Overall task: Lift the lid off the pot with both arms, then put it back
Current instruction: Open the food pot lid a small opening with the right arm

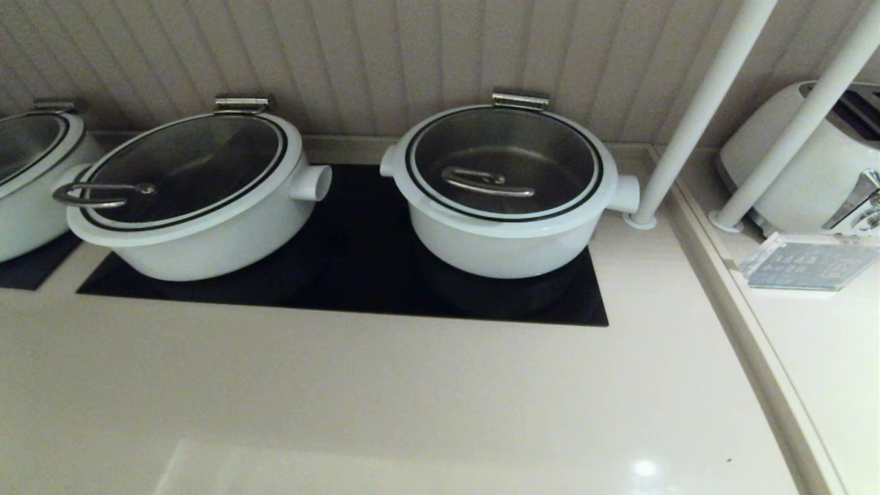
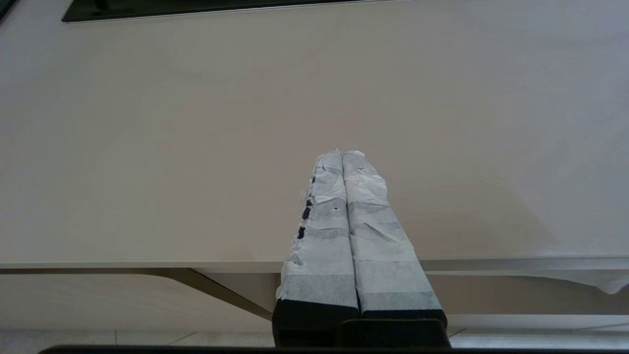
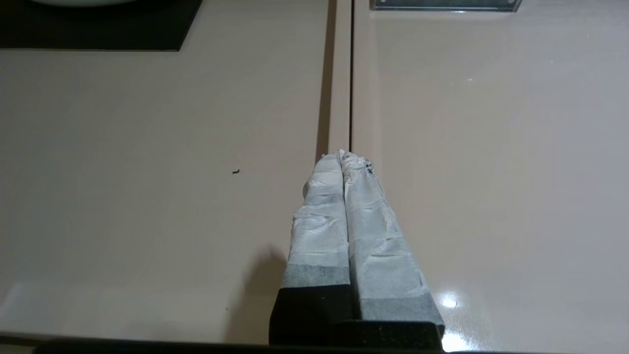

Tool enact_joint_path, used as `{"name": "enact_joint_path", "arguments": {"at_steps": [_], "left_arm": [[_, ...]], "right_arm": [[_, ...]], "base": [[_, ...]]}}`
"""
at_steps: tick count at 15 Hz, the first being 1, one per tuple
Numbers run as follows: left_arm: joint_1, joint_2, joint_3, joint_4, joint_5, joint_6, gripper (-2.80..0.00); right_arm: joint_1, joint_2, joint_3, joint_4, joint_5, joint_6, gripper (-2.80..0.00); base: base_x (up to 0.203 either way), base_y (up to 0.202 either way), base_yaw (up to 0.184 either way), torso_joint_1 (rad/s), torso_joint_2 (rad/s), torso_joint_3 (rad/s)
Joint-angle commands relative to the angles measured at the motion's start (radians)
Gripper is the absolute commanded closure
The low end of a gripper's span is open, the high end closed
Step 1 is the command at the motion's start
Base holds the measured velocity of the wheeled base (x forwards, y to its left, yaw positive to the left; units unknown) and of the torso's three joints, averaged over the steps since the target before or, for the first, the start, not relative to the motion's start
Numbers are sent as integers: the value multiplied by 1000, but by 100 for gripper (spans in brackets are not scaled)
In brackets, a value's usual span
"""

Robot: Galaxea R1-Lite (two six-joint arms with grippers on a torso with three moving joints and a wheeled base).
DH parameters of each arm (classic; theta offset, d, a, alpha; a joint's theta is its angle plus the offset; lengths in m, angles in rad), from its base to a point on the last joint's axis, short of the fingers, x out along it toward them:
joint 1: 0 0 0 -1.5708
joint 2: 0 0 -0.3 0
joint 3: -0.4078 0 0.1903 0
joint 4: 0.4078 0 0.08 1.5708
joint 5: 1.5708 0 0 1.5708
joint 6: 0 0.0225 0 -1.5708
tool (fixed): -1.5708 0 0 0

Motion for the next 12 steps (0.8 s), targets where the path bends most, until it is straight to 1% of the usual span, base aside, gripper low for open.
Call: {"name": "enact_joint_path", "arguments": {"at_steps": [1, 4, 6, 8, 10, 12], "left_arm": [[-1, 1, 0, 0, 0, 0, 0], [-1, 1, -1, 0, 0, -1, 0], [-1, 1, 0, 0, 0, 0, 0], [0, 1, -1, 0, 0, 2, 0], [0, 1, -1, 0, 0, 2, 0], [0, 1, -1, 0, 0, 0, 0]], "right_arm": [[1, 1, -19, 2, 12, -16, 0], [2, 38, -152, 65, 109, -32, 0], [2, 139, -245, 88, 181, -52, 0], [6, 278, -338, 91, 254, -93, 0], [7, 438, -416, 61, 343, -139, 0], [7, 589, -458, -12, 444, -182, 0]], "base": [[0, 0, 0, 0, 0, 0], [0, 0, 0, 0, 0, 0], [0, 0, 0, 0, 0, 0], [0, 0, 0, 0, 0, 0], [0, 0, 0, 0, 0, 0], [0, 0, 0, 0, 0, 0]]}}
